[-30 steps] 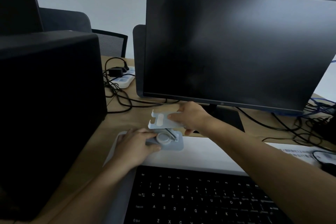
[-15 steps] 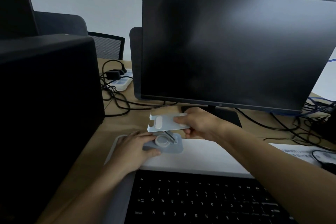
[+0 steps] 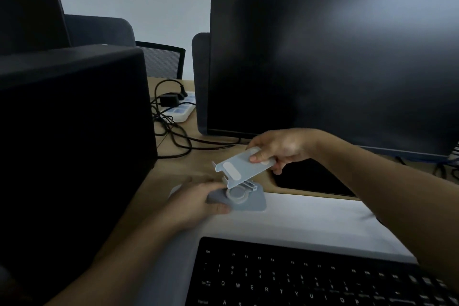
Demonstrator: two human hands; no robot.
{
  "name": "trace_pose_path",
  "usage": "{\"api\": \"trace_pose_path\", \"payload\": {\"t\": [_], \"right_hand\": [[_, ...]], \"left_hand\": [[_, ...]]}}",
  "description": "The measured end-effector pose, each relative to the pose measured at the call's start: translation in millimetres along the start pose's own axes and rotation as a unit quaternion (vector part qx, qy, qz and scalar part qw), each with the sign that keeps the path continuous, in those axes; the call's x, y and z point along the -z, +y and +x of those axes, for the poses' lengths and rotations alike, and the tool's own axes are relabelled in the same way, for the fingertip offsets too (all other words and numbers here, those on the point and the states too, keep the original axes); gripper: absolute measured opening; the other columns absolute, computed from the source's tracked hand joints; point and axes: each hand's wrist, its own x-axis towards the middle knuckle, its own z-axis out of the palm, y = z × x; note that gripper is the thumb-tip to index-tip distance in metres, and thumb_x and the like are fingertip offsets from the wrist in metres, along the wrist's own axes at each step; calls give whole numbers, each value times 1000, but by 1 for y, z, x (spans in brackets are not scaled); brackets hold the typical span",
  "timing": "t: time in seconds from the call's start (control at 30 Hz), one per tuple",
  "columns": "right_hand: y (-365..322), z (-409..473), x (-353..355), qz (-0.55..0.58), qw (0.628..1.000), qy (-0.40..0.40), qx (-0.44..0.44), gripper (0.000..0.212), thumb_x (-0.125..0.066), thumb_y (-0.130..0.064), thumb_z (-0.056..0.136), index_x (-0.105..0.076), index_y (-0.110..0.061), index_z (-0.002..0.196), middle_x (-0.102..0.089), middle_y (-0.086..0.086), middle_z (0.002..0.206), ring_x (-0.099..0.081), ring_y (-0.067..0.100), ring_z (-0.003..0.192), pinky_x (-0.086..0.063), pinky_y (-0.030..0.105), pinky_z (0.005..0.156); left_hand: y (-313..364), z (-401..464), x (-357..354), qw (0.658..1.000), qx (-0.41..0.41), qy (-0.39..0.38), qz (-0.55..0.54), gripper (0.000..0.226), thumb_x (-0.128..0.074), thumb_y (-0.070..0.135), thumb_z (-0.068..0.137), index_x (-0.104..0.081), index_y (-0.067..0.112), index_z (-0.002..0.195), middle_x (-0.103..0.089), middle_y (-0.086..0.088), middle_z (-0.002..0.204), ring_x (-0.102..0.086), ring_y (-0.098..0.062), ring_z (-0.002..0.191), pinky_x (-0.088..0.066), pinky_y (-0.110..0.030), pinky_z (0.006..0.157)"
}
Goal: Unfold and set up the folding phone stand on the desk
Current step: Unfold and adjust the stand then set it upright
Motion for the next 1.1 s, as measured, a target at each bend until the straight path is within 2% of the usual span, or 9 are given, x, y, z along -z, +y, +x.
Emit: {"api": "trace_pose_path", "payload": {"t": [0.13,0.2,0.33,0.47,0.6,0.77,0.97,1.03,1.1], "right_hand": [[16,-1,-19,115,990,70,30,15,-55,-16,96,-56,-8,108,-47,10,80,-39,11,51,-40,20,44],[21,-2,-37,223,966,117,53,6,-53,-9,96,-57,-6,95,-44,7,70,-36,9,44,-36,20,40],[17,2,-65,340,919,189,66,17,-53,-7,96,-55,-5,80,-37,7,58,-36,13,40,-37,22,40],[19,-1,-78,316,923,208,73,17,-56,-14,96,-55,0,107,-45,8,63,-42,13,46,-43,24,42],[22,-13,-60,254,949,160,92,11,-56,-12,96,-57,-3,102,-47,11,67,-40,12,43,-38,21,39],[27,-13,-45,281,948,131,70,30,-54,-12,97,-51,4,122,-51,9,77,-37,10,48,-36,19,41],[33,-4,-44,280,949,145,21,33,-63,-24,93,-59,2,114,-62,9,76,-60,11,49,-48,21,45],[31,-1,-37,266,955,129,15,24,-59,-22,95,-58,-2,108,-61,3,64,-54,7,44,-43,18,41],[29,1,-26,252,965,67,10,18,-55,-21,97,-59,-5,103,-57,0,59,-42,5,43,-34,15,39]], "left_hand": [[6,5,0,999,-22,-12,23,65,-60,71,62,-54,45,121,-59,20,125,-53,-8,119,-40,-41,103],[14,6,-2,999,-53,-4,-3,72,-66,71,58,-55,41,123,-56,17,129,-50,-8,121,-41,-39,103],[21,5,-11,997,-55,37,-27,76,-70,75,52,-58,37,116,-57,17,126,-50,-8,119,-45,-37,99],[25,-1,-22,994,-32,80,-71,72,-68,76,55,-55,39,116,-59,21,120,-53,-3,113,-48,-34,95],[23,-5,-21,995,-30,72,-67,70,-72,66,60,-56,37,122,-60,17,125,-55,-6,114,-49,-37,94],[19,-6,-15,996,-39,75,5,68,-68,66,64,-52,44,127,-57,20,130,-53,-5,117,-43,-25,89],[18,-6,-21,996,9,91,24,68,-61,74,62,-52,49,124,-61,23,125,-56,-10,113,-42,-26,84],[18,-4,-21,996,8,86,26,67,-59,74,63,-53,47,124,-61,23,125,-56,-10,114,-42,-27,85],[18,-4,-21,997,10,78,17,63,-59,70,67,-55,44,125,-59,23,130,-54,-9,119,-42,-31,94]]}}
